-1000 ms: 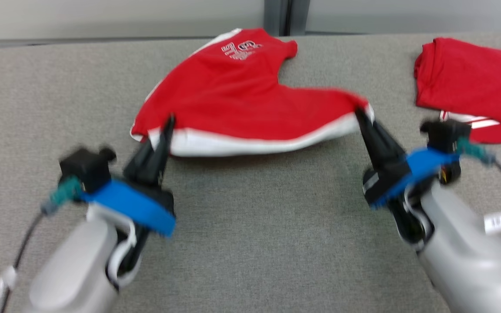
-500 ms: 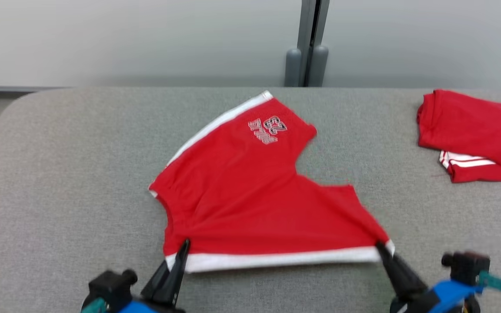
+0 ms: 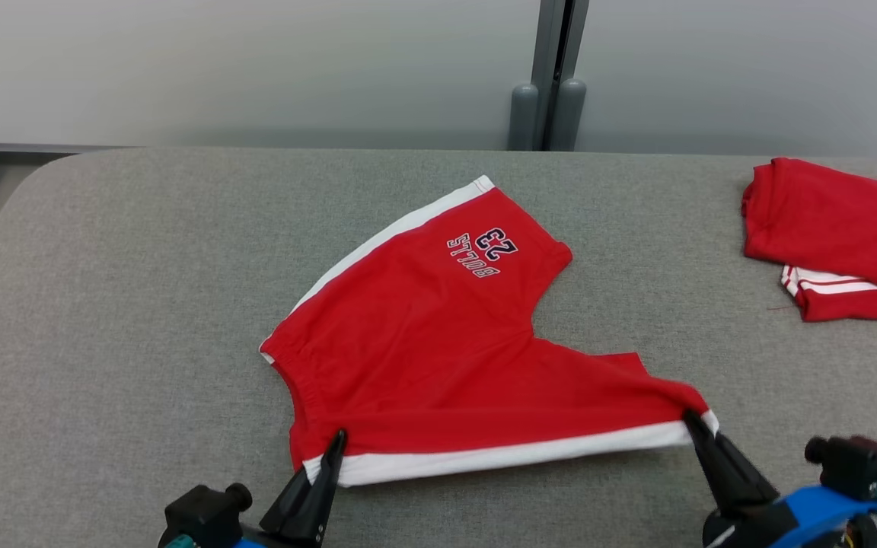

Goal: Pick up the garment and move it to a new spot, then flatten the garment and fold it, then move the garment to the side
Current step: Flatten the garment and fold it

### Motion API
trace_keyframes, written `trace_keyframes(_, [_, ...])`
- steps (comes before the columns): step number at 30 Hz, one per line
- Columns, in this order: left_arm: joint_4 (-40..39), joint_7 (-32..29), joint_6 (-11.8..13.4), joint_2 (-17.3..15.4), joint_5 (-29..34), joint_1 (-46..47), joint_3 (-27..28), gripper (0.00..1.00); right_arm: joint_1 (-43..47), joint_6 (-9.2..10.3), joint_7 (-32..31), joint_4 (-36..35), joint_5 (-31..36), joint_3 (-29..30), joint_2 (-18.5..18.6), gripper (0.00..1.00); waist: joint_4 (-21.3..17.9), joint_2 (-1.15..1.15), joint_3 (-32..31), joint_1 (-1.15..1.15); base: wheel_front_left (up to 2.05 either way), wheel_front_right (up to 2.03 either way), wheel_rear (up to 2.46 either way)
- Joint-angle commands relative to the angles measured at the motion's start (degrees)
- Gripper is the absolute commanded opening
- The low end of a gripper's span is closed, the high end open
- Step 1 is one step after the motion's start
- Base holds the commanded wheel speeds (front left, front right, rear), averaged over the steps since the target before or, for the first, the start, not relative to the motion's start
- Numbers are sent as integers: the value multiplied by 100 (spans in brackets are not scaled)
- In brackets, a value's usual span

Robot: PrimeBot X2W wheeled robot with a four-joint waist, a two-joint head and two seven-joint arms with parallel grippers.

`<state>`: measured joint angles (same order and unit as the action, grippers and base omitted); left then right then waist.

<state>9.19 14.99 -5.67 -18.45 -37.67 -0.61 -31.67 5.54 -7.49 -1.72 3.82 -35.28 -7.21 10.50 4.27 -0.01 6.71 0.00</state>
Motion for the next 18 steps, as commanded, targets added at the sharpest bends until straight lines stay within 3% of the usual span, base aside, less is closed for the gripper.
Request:
trace_keyframes(1, [-12,24,-28,-1,31,164,64,0,-242,-1,-40,-51,54,57,-10,0,50,1,68,0,0,0,0])
trace_keyframes(8, [118,25,-138,220,38,798,129,0,-1839,-1,-238,553,312,92,106,0,381,1,425,0,0,0,0])
trace_keyframes(14, [468,25,-194,422,42,1529,126,0,-3502,-1,-410,1670,402,-172,260,0,748,1,800,0,0,0,0])
trace_keyframes(18, [675,24,-200,594,-97,2024,182,0,-4563,-1,-440,2527,502,-440,166,0,936,1,1085,0,0,0,0])
